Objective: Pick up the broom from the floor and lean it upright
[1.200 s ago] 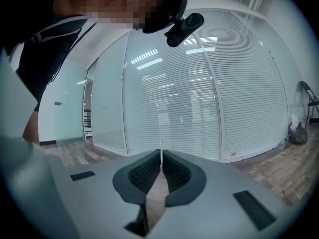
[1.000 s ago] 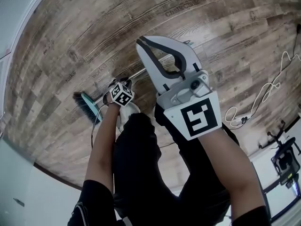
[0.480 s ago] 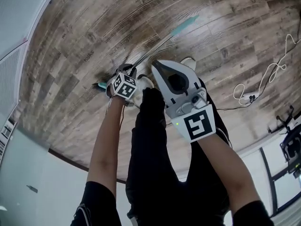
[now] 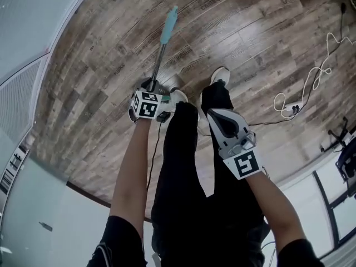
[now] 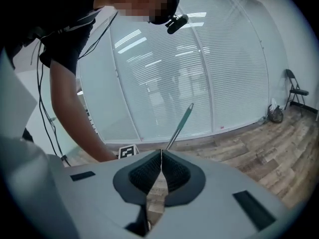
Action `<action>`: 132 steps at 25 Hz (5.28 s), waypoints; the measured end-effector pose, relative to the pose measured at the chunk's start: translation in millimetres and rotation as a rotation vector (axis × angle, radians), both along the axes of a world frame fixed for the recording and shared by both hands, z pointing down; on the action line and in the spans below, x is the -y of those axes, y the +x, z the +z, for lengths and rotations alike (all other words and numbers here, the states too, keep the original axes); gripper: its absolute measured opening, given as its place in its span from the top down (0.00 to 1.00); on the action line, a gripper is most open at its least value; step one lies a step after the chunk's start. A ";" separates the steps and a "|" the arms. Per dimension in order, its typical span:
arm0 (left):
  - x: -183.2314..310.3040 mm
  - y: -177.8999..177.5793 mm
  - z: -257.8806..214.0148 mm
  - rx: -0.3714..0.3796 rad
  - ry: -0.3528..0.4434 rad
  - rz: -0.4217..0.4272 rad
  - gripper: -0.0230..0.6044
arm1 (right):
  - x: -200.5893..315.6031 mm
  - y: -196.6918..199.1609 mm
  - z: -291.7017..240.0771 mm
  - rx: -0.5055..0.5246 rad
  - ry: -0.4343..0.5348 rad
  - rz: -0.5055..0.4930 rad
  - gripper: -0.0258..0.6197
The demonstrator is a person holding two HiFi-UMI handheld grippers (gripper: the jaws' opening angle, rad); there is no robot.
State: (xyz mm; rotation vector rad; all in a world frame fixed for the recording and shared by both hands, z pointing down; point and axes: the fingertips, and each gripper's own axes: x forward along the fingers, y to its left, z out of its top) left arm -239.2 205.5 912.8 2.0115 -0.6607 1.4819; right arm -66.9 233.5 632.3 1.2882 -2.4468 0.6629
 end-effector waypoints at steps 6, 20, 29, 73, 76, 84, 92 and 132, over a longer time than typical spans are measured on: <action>46.4 24.0 -66.4 -0.070 0.103 0.016 0.82 | 42.3 -14.3 -66.5 0.033 0.124 0.124 0.93; 158.2 85.8 -280.4 -0.196 0.345 -0.101 0.82 | 107.8 4.5 -194.7 0.003 0.263 0.166 0.93; 168.4 105.5 -382.5 -0.158 0.375 -0.097 0.82 | 161.6 44.3 -286.5 -0.005 0.402 0.187 0.93; 239.3 72.4 -461.9 -0.053 0.515 -0.278 0.82 | 263.4 193.2 -372.1 -0.078 0.478 0.260 0.93; 258.2 70.0 -451.2 -0.067 0.504 -0.301 0.82 | 286.0 188.7 -367.9 -0.101 0.470 0.263 0.93; 309.2 49.4 -425.3 -0.091 0.431 -0.376 0.82 | 355.1 155.7 -345.4 -0.152 0.414 0.263 0.93; 351.9 37.7 -403.7 -0.097 0.384 -0.337 0.82 | 403.0 128.7 -338.5 -0.168 0.385 0.276 0.93; 432.2 31.4 -350.5 -0.047 0.279 -0.268 0.82 | 482.3 138.8 -290.7 -0.098 0.273 0.378 0.93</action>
